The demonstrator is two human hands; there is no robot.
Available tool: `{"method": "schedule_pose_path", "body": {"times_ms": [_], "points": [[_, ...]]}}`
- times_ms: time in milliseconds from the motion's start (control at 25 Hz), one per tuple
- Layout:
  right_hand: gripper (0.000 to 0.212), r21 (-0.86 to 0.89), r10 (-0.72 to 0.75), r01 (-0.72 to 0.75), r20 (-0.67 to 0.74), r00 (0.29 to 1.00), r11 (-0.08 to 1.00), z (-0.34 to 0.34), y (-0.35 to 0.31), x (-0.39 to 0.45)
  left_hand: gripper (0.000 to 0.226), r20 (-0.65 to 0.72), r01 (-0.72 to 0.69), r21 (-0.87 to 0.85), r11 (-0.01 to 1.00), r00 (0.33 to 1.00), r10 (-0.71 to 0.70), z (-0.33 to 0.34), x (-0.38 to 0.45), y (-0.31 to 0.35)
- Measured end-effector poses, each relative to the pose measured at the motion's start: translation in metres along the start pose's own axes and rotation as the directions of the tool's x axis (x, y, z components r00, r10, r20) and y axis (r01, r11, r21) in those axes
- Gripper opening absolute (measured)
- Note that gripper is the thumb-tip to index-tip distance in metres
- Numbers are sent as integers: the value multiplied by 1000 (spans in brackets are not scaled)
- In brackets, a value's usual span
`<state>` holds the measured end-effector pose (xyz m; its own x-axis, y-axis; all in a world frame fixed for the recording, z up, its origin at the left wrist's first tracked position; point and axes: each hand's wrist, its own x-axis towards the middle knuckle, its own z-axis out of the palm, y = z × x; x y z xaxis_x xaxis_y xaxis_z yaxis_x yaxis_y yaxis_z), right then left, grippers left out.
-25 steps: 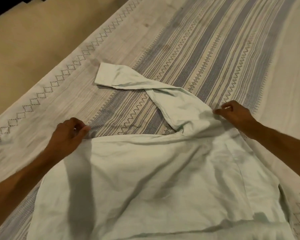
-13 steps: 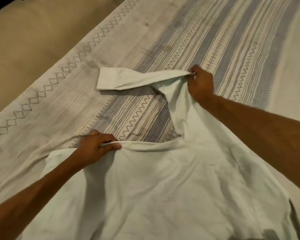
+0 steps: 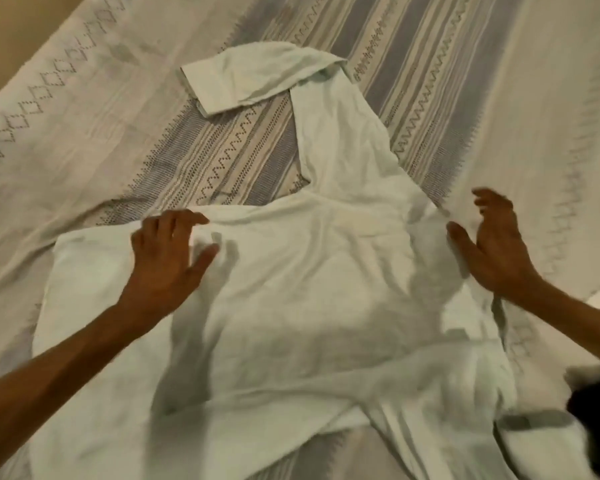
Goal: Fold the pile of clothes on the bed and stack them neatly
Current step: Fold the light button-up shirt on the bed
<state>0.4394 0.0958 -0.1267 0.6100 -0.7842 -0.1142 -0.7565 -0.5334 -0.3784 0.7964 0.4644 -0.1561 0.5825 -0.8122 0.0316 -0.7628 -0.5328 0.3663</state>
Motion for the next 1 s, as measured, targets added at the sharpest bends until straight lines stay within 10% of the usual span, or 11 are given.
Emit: {"method": "schedule_pose_path", "body": {"times_ms": [240, 400, 640, 880, 1000], "points": [[77, -62, 440, -444, 304, 845, 894, -43, 90, -265, 33, 220, -565, -209, 799, 769, 601, 43, -151, 155], [95, -190, 421, -408, 676, 605, 893, -42, 119, -318, 55, 345, -100, -230, 968, 922, 177, 72, -176, 187], [58, -331, 332, -150, 609, 721, 932, -28, 61, -275, 89, 532, 93, -212, 973, 846, 35, 71, -148, 169], [59, 64, 158, -322, 770, 618, 945, -27, 39, -256, 23, 593, 61, -216, 975, 801, 81, 43, -158, 122], [55, 65, 120, -303, 824, 553, 951, -21, 49, -256, 39, 522, 125, -198, 972, 853, -3, 42, -178, 91]]}}
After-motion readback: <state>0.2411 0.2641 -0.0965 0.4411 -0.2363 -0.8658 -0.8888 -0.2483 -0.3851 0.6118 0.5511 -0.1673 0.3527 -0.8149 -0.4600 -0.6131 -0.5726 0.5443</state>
